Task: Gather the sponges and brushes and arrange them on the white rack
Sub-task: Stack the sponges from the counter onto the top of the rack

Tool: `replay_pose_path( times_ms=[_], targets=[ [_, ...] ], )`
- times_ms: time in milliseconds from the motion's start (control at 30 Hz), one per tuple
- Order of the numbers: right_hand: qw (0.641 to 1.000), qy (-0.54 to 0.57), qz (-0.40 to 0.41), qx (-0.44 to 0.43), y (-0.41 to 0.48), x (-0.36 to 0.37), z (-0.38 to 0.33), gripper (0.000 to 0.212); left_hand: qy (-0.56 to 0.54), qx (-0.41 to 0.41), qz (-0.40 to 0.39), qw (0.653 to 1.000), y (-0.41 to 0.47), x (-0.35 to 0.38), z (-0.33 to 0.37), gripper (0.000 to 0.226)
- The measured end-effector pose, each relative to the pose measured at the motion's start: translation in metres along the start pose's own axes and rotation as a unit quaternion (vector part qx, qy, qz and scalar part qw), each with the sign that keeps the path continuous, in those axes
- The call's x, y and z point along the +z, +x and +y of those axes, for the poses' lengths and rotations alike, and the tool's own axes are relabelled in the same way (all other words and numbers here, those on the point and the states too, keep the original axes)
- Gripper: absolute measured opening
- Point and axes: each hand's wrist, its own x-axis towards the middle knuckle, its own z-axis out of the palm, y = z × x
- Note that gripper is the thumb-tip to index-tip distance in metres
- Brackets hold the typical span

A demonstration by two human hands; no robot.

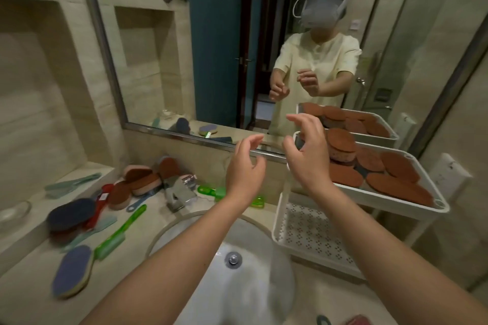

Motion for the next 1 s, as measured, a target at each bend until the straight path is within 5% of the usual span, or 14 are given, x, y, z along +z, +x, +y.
replay_pose_path(
  times_ms=[200,500,1000],
  targets=[
    [0.994,0.071,-0.086,0.019,-0.024,0.067,-0.023,0.042,0.013,-0.039,0.077,0.996,-0.015,-0.068,-0.028,0.049],
    [0.950,0.111,-0.247,0.156,-0.046,0.180,-0.034,0.039,0.031,-0.125,0.151,0.980,-0.024,-0.161,-0.083,0.044],
    [0.926,0.026,-0.320,0.198,-0.025,0.328,-0.026,0.048,0.096,-0.240,0.045,0.965,0.048,-0.269,-0.200,0.038]
  ],
)
